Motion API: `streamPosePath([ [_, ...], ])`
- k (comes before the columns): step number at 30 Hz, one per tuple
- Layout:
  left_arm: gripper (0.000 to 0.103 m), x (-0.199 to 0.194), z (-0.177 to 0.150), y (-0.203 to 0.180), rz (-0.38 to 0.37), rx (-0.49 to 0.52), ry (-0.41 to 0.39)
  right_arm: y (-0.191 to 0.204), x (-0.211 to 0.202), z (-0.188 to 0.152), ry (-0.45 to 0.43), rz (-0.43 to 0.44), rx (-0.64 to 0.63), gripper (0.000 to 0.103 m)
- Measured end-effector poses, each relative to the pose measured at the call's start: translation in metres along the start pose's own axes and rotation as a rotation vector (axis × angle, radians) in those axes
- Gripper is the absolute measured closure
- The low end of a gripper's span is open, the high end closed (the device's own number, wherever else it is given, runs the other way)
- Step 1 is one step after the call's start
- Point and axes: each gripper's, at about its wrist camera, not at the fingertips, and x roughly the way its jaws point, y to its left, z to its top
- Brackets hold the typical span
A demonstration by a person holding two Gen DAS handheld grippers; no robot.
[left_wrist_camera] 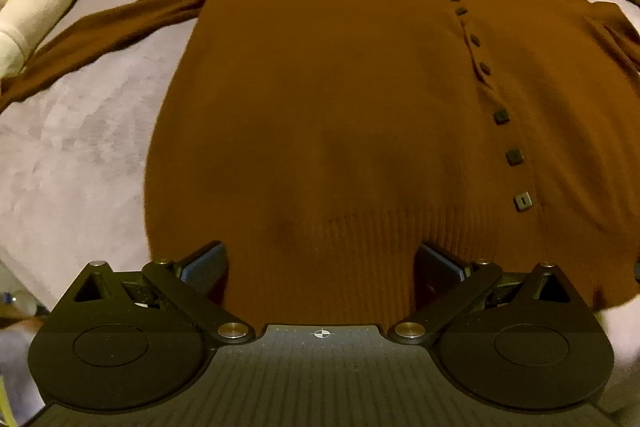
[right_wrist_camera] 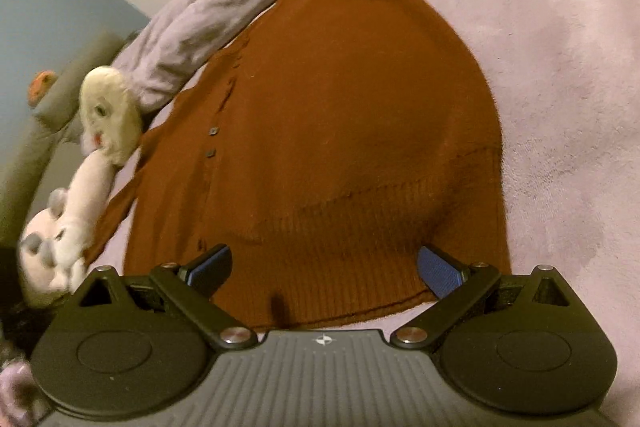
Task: Fold small clothes
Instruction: 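Grasp the cardigan's sleeve cuff with the right gripper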
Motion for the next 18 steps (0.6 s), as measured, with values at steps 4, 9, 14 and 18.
streamPosePath([
  [4, 0.0, 0.008, 0.002, -0.005, 0.014, 0.023, 0.012, -0.023, -0.033, 0.025, -0.046, 0.125, 0.084, 0.004],
  [9, 0.0, 0.015, 0.004, 0.001, -0.017, -0.026, 0.044, -0.1, -0.112, 0.079, -0.457, -0.008, 0.237, 0.004],
  [14, 0.0, 0.018, 0.006, 0.002, -0.027, -0.027, 0.051, -0.2, -0.157, 0.112, -0.677, -0.143, 0.54, 0.019],
  [18, 0.0, 0.022, 0.009, 0.005, -0.032, -0.032, 0.062, -0.238, -0.16, 0.124, -0.725, -0.121, 0.662, 0.041],
])
